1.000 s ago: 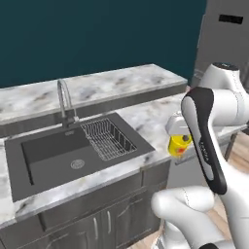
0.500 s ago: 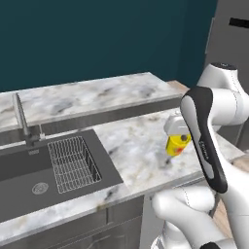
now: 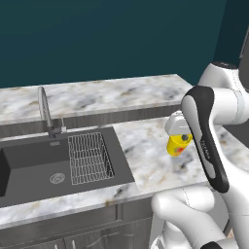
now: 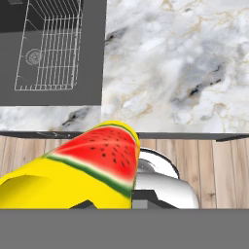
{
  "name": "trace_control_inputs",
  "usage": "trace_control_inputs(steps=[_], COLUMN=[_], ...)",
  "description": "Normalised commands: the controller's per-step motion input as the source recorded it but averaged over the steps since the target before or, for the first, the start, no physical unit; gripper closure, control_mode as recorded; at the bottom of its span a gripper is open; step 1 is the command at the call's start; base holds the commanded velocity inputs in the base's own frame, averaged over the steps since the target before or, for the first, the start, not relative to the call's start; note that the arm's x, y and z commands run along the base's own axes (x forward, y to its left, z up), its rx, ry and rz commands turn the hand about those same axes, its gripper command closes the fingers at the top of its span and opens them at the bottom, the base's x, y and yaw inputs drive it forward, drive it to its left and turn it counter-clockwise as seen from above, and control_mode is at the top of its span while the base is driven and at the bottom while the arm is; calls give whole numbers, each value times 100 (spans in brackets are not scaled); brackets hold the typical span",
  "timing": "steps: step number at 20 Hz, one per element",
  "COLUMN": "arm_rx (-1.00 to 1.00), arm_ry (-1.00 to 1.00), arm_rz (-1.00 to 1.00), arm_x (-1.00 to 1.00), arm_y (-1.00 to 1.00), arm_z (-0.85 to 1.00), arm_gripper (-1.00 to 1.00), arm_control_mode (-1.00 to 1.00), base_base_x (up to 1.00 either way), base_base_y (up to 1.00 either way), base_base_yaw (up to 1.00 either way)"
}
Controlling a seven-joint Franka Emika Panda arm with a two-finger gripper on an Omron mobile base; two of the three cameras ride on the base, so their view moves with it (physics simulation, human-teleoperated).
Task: Pick the cup and bowl from the counter and place them on the counter next to the sink.
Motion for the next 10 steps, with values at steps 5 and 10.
trace_control_inputs(steps=[5, 10], arm_rx=[0, 0], arm_ry=[0, 0], arm_rz=[0, 0], arm_x=[0, 0], arm_y=[0, 0], arm_z=[0, 0], arm_gripper=[100, 100], arm_control_mode=[100, 100], base_base_x=[0, 0], base_base_y=[0, 0], base_base_yaw=[0, 0])
